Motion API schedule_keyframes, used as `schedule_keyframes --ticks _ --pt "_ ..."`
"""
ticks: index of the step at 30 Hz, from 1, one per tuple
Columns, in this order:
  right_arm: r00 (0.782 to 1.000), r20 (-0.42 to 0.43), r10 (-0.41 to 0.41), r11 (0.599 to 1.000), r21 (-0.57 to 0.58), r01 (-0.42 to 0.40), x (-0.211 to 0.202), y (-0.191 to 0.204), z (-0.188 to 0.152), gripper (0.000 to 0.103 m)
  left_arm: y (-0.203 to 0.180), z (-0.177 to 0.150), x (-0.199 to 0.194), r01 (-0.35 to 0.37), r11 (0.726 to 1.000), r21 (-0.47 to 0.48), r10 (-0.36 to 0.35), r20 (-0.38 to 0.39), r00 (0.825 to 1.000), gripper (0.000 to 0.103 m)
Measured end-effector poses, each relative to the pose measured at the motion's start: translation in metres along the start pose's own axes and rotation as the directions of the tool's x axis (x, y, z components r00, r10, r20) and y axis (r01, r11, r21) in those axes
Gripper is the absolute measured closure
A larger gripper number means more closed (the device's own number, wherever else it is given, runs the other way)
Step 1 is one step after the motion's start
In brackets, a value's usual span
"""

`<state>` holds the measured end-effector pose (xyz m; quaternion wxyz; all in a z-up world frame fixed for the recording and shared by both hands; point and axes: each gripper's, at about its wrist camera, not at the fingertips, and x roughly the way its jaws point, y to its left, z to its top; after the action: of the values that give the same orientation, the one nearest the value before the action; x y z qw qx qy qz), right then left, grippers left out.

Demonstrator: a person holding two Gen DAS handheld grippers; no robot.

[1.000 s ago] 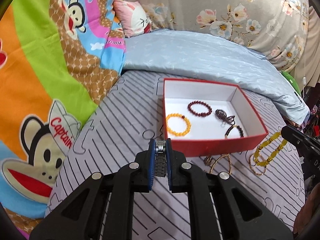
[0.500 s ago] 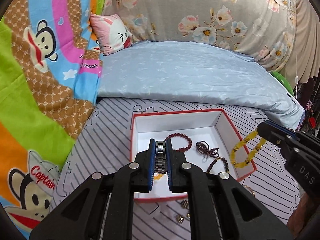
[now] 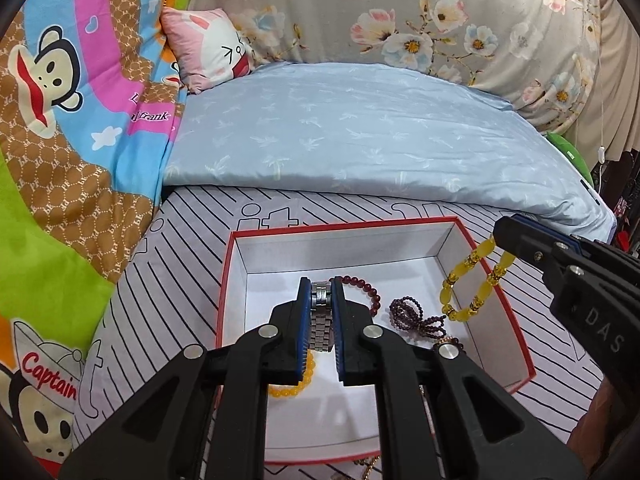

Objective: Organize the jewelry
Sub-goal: 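Lower the watch with the left tool into the red box while the right tool lowers the yellow bracelet in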

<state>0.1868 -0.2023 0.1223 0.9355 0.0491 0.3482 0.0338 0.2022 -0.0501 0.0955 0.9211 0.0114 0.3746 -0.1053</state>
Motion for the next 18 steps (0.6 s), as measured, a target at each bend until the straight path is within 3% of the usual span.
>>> schedule_keyframes --ticks 15,18 --pt "0.999 -0.037 -0.021 1.0 0.011 0.021 0.043 -0.011 0.001 0.093 0.002 0.002 0.032 -0.011 1.0 -0.004 0.011 -0.035 0.999 0.093" --pt "1.0 -0.011 -0.028 0.999 0.021 0.028 0.039 -0.013 0.002 0.085 0.002 0.001 0.033 -0.016 1.0 -0.007 0.016 -0.034 0.999 0.093"
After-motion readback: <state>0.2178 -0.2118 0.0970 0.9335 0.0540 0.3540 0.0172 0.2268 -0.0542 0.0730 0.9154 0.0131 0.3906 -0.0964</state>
